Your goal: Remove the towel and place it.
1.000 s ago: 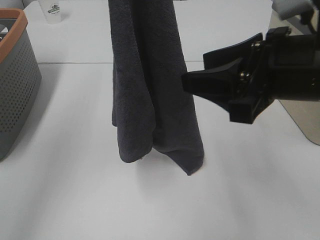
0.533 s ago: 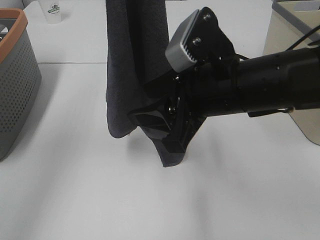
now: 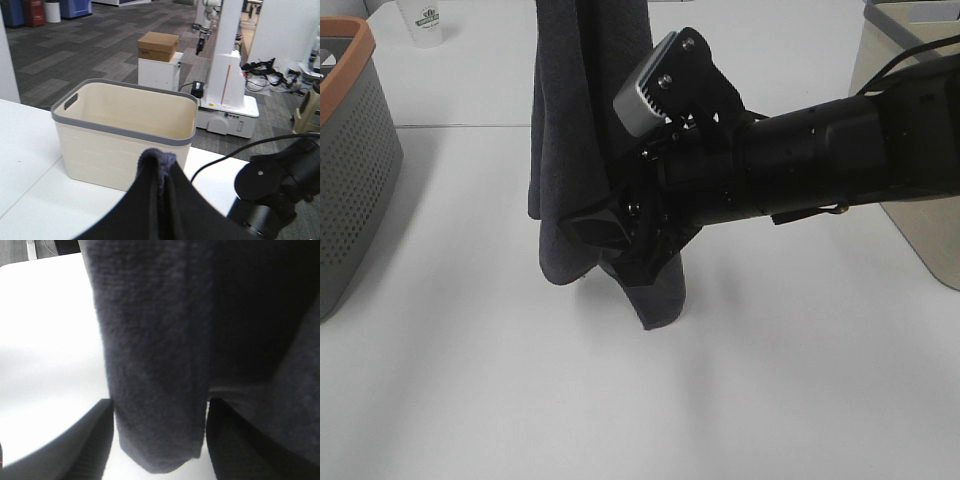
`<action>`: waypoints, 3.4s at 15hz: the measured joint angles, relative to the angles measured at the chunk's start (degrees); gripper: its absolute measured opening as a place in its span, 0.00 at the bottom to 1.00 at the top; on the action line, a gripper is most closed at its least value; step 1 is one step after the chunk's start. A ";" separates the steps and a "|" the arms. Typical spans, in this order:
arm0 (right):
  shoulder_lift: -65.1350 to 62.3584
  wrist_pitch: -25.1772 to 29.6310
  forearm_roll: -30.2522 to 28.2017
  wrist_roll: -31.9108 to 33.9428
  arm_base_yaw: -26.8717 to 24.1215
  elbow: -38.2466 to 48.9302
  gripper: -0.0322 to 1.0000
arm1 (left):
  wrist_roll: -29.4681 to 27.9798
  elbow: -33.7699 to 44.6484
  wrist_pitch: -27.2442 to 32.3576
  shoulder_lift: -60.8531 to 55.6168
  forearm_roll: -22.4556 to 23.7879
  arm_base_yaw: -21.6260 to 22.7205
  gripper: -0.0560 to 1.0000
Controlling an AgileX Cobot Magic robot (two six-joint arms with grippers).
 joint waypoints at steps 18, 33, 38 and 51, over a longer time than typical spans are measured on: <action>-12.89 -4.70 -38.10 48.36 -2.18 -2.12 0.05 | -13.75 0.11 20.23 -0.34 0.00 0.29 0.05; 2.06 11.12 -115.62 87.26 -9.51 -45.38 0.05 | -24.75 7.62 51.34 6.59 -2.41 0.00 0.05; 13.69 -0.29 -118.89 88.64 -13.29 -55.35 0.05 | -20.74 -7.45 53.92 21.43 -2.81 1.09 0.05; 4.87 -16.67 -122.50 94.54 -12.66 -25.38 0.05 | -6.42 8.59 52.14 18.39 -4.81 1.26 0.05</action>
